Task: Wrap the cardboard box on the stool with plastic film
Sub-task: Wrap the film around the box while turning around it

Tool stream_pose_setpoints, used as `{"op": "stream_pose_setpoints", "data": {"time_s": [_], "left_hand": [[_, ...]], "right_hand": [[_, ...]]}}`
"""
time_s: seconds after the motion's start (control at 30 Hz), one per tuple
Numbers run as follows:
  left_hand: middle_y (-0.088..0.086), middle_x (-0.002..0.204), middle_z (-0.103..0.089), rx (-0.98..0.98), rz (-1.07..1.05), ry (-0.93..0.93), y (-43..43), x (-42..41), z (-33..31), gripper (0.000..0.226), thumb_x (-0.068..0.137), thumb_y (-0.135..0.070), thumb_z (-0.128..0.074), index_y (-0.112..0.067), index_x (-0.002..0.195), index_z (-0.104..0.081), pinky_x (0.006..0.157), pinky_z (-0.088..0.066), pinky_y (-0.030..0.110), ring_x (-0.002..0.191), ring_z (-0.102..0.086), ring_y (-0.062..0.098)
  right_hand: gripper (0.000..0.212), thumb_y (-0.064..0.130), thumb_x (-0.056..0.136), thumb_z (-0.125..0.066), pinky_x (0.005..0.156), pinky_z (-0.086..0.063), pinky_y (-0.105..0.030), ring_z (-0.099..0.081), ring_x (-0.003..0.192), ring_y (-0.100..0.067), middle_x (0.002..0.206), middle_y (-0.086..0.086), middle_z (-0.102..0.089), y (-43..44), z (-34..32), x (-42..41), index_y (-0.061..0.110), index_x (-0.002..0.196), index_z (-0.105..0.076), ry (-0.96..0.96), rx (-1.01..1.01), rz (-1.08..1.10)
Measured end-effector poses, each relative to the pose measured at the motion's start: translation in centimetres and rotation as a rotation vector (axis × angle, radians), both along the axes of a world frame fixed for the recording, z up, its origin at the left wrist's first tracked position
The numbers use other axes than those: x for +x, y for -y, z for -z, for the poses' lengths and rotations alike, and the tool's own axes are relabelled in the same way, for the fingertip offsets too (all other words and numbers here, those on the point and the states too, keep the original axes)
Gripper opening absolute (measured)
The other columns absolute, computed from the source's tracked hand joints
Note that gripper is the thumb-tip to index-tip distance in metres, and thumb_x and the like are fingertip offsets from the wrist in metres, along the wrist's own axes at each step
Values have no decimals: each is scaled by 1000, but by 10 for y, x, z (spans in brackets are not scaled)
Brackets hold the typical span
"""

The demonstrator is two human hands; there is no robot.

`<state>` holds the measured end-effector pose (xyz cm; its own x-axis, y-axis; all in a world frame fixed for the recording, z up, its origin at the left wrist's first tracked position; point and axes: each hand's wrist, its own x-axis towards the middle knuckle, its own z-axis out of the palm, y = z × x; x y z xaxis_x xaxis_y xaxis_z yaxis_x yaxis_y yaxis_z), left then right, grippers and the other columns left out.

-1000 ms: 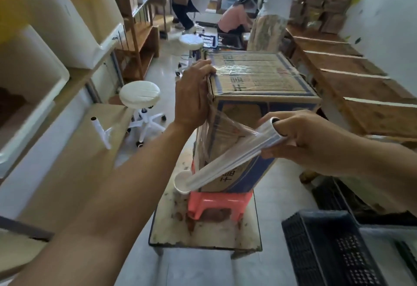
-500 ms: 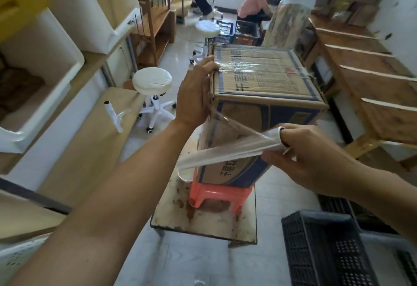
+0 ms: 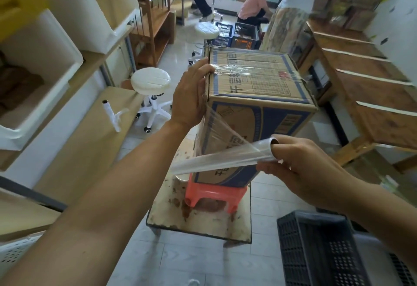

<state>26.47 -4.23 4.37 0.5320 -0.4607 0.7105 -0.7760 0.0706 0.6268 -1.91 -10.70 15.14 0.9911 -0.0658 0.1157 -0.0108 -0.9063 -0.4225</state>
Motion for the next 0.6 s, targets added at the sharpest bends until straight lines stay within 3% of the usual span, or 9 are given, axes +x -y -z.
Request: {"op": "stream_pose_setpoints", "data": {"time_s": [0.07, 0.17, 0.23, 0.33, 0.43, 0.53, 0.6], "left_hand": [[13, 137, -54, 21, -19, -15, -4, -4, 2, 35, 98, 1, -57, -14, 130, -56, 102, -46, 51, 128, -53, 29], [2, 123, -61, 14, -16, -315, -22, -27, 2, 28, 104, -16, -45, -15, 130, -55, 96, -50, 53, 115, -61, 24], [-5, 111, -66, -20, -79, -519, -44, -53, 4, 29, 107, -24, -36, -13, 123, -57, 93, -52, 51, 103, -65, 19], [0, 104, -70, -127, -145, -761, -84, -95, 0, 28, 107, -29, -33, -22, 113, -59, 79, -54, 46, 92, -69, 25], [-1, 114, -67, -104, -141, -671, -119, -134, -12, 28, 101, -42, -40, -28, 120, -55, 86, -51, 39, 104, -66, 18], [-14, 147, -46, 225, 164, -421, -129, -168, -39, 86, 78, -76, -56, -30, 147, -34, 112, -36, 28, 137, -43, 7], [-15, 148, -44, 476, 277, -241, -115, -178, -55, 104, 68, -74, -69, -33, 152, -24, 117, -29, 40, 140, -37, 5]], "right_hand": [[39, 48, 92, -45, 61, -51, -23, -60, 74, -4, 88, 11, -62, 2, -4, 4, 18, 88, -69, 24, -45, -24], [22, 46, 92, -52, 59, -53, -29, -61, 73, -7, 87, 10, -60, 6, -12, 8, 27, 84, -59, 48, -21, -38], [25, 46, 91, -58, 57, -52, -32, -60, 68, -11, 82, 7, -60, 9, -18, 8, 25, 76, -56, 68, -28, -66], [33, 54, 88, -58, 55, -52, -33, -58, 63, -10, 76, 7, -58, 9, -27, 10, 26, 72, -56, 114, -68, -68], [33, 54, 90, -57, 56, -51, -38, -56, 61, -13, 73, 6, -55, 11, -32, 9, 24, 75, -55, 131, -90, -93], [32, 47, 93, -58, 55, -46, -38, -52, 61, -15, 71, 8, -50, 14, -35, 6, 23, 74, -51, 163, -89, -105], [29, 42, 94, -58, 57, -44, -35, -50, 64, -14, 73, 7, -50, 14, -37, 5, 20, 76, -52, 182, -77, -116]]}}
